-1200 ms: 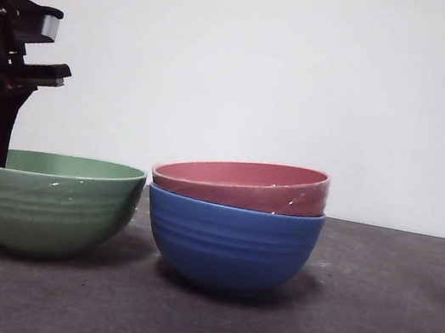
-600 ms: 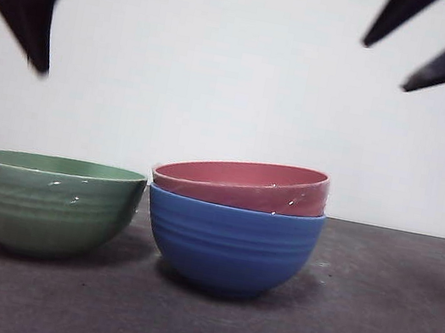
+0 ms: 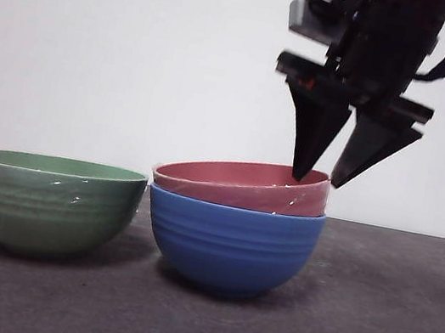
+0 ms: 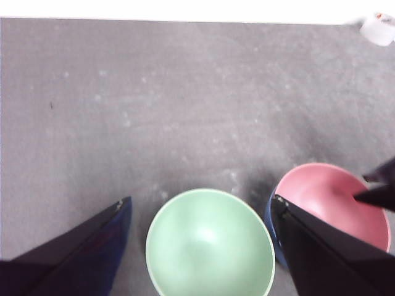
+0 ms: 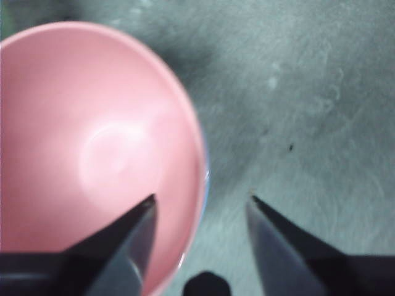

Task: Pick up the green bowl on the top,put the green bowl on the left,pick up the red bowl in the middle,put the red bowl on the right

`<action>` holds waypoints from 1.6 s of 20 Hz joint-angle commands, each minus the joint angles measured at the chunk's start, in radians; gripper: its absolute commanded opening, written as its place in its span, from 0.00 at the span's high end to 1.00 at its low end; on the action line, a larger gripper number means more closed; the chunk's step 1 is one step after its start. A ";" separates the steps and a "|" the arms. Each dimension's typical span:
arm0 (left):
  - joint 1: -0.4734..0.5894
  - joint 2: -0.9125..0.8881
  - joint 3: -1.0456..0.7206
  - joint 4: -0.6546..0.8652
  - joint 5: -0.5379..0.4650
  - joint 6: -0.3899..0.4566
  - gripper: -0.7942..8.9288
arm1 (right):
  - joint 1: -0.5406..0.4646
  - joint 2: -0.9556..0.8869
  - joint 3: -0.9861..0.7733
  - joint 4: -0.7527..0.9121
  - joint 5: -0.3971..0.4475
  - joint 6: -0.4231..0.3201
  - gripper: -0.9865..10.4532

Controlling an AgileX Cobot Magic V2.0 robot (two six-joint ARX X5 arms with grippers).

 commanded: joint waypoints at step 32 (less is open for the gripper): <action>-0.002 0.002 -0.005 0.008 -0.005 -0.005 0.53 | -0.418 -0.418 -0.257 -0.054 -0.042 -0.003 0.92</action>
